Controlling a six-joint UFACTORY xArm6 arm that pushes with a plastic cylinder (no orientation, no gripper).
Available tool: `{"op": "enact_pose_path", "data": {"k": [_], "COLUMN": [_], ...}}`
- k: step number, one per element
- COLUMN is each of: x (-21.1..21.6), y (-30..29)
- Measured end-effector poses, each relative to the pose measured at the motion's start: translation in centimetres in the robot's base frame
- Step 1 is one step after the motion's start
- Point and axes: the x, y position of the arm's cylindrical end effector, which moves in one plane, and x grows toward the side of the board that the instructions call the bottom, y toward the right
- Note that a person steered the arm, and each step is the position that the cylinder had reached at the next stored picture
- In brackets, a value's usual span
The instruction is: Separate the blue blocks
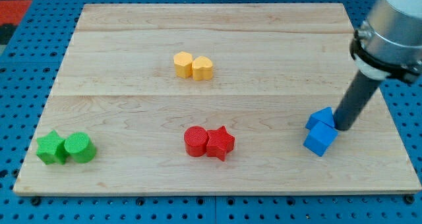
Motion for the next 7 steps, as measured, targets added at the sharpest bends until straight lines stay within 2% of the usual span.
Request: {"op": "enact_pose_path", "data": {"k": [1,2,3,4,5,7], "x": [-3.5,-3.9,-1.3,2.1,2.5,-3.9], "y": [-1.8,-0.5,3.8,3.2,-1.3,-9.8]}}
